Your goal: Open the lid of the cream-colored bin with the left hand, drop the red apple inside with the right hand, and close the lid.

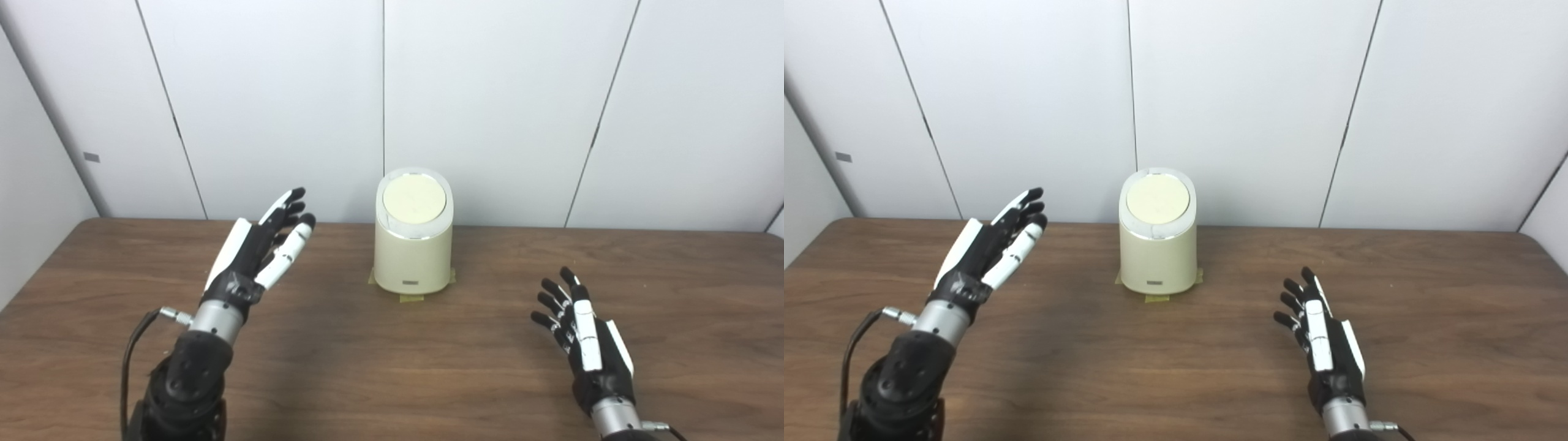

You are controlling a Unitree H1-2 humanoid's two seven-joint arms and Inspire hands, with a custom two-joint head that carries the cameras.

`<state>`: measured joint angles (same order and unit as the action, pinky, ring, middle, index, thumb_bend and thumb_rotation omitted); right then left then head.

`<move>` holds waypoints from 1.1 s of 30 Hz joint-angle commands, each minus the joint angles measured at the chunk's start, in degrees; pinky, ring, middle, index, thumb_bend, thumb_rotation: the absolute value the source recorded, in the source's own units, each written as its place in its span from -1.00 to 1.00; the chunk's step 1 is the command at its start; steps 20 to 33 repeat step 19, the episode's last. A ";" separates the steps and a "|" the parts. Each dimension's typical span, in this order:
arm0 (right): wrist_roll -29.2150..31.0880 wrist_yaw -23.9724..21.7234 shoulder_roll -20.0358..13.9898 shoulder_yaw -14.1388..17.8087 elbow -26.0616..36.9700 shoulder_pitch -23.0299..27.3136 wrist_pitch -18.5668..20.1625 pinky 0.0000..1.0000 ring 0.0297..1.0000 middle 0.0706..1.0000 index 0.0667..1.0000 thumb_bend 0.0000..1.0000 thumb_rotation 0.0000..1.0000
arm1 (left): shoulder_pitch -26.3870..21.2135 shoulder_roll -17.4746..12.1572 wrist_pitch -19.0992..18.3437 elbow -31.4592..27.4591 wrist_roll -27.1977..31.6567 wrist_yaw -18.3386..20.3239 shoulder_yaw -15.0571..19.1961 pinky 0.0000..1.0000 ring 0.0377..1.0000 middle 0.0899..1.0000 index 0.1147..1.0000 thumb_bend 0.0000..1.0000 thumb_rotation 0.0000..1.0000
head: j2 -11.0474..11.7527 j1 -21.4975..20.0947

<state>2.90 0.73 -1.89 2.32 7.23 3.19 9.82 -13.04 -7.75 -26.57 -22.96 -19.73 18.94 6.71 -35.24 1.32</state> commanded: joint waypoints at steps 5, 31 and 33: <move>-0.92 -0.30 -0.93 0.04 2.39 1.50 -1.69 0.57 0.80 0.84 0.87 0.19 0.99 | 3.44 0.35 0.93 -3.28 7.96 -3.26 2.27 0.73 0.79 0.86 0.93 -0.23 0.77 | 0.02 0.04; -0.85 -1.30 -2.47 0.10 2.51 1.72 -2.11 0.83 0.94 0.93 0.91 0.21 1.00 | 11.71 2.94 11.86 3.84 18.29 -10.87 3.43 0.86 0.88 0.89 0.91 -0.26 0.86 | -0.12 -0.26; -0.85 -1.30 -2.47 0.10 2.51 1.72 -2.11 0.83 0.94 0.93 0.91 0.21 1.00 | 11.71 2.94 11.86 3.84 18.29 -10.87 3.43 0.86 0.88 0.89 0.91 -0.26 0.86 | -0.12 -0.26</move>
